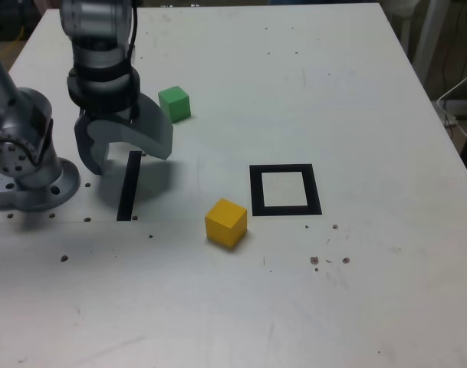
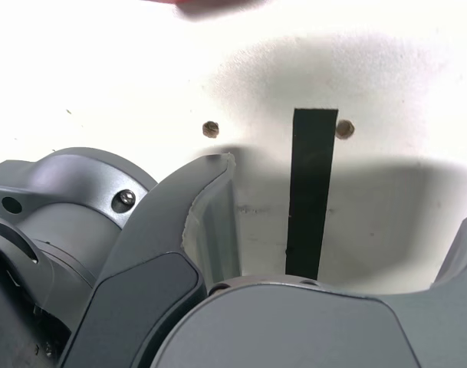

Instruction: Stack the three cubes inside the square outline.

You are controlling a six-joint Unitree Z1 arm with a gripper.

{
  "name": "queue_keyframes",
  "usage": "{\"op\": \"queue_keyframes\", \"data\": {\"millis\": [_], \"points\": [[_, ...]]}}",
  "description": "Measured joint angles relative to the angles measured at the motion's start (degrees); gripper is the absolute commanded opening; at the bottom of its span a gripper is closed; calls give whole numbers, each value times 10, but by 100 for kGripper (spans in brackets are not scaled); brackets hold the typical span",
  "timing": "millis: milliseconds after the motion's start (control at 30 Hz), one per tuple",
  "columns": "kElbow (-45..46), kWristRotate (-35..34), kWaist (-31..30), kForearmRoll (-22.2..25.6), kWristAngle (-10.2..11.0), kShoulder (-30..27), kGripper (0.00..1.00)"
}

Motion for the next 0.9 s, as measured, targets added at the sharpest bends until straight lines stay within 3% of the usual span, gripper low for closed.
{"op": "queue_keyframes", "data": {"millis": [533, 767, 900], "points": [[4, -6, 0, 6, -6, 0, 99], [-15, -7, 0, 62, -11, -15, 99], [-49, 1, 0, 119, -12, -44, 99]]}}
